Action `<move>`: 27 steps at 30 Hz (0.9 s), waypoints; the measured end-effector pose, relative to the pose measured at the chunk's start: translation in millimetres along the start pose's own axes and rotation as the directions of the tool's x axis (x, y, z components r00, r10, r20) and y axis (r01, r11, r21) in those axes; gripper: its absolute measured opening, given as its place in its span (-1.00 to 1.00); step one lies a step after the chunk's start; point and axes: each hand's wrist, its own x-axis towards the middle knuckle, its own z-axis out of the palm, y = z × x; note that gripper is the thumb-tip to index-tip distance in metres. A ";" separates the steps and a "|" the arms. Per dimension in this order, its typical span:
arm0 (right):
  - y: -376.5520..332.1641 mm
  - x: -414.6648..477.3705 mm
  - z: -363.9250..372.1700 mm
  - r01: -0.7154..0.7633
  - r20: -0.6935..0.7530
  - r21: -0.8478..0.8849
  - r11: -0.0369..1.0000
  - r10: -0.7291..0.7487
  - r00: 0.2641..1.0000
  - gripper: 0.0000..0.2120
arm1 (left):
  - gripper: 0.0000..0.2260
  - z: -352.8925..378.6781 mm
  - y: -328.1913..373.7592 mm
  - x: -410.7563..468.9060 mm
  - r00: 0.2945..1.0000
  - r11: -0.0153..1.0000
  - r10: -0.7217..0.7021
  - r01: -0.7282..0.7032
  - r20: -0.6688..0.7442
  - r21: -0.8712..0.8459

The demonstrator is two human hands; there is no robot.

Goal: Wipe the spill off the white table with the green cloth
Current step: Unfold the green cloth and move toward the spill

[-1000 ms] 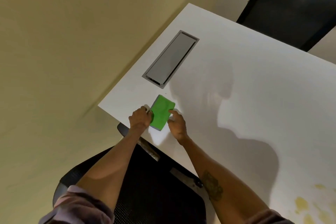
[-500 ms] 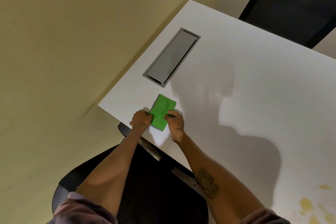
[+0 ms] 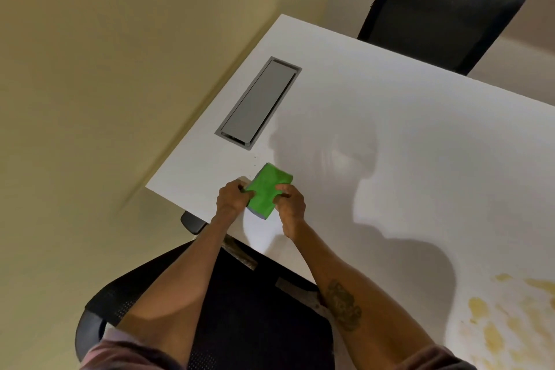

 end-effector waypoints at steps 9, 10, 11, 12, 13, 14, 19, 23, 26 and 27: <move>-11.4 -8.9 -93.2 0.017 -0.195 0.039 0.999 -0.009 0.981 -0.68 | -0.89 49.0 77.5 -42.2 0.967 0.966 0.251 -0.254 0.049 0.055; -9.8 -10.1 -105.7 0.014 -0.216 0.067 0.998 0.001 0.976 -0.68 | -0.89 57.1 86.0 -47.9 0.959 0.958 0.277 -0.281 0.064 0.064; -7.7 -11.7 -119.2 0.013 -0.237 0.094 0.995 0.009 0.971 -0.67 | -0.85 66.3 94.9 -54.4 0.949 0.947 0.304 -0.310 0.080 0.086; -5.6 -13.5 -132.8 0.017 -0.258 0.117 0.993 0.014 0.966 -0.66 | -0.82 75.9 103.7 -61.0 0.939 0.934 0.331 -0.341 0.095 0.112; -3.8 -15.5 -146.1 0.022 -0.280 0.135 0.991 0.017 0.960 -0.65 | -0.80 85.5 112.2 -68.1 0.927 0.920 0.359 -0.371 0.104 0.130; -1.6 -17.6 -159.2 0.027 -0.303 0.151 0.988 0.020 0.953 -0.64 | -0.79 95.1 120.0 -75.5 0.914 0.906 0.389 -0.402 0.113 0.135; 13.2 -31.7 -224.9 0.053 -0.414 0.200 0.978 0.035 0.910 -0.64 | -0.83 145.4 150.3 -117.3 0.824 0.828 0.543 -0.558 0.159 0.064; 31.5 -45.4 -275.8 0.044 -0.490 0.266 0.963 0.095 0.866 -0.73 | -0.81 186.5 171.1 -153.5 0.706 0.712 0.670 -0.699 0.229 0.069; 46.4 -58.7 -313.8 0.035 -0.545 0.330 0.943 0.160 0.823 -0.73 | -0.80 218.8 184.1 -183.4 0.597 0.602 0.750 -0.794 0.285 0.081; 51.9 -63.3 -326.3 0.038 -0.558 0.358 0.933 0.181 0.810 -0.70 | -0.80 229.3 187.8 -194.1 0.563 0.570 0.771 -0.818 0.298 0.072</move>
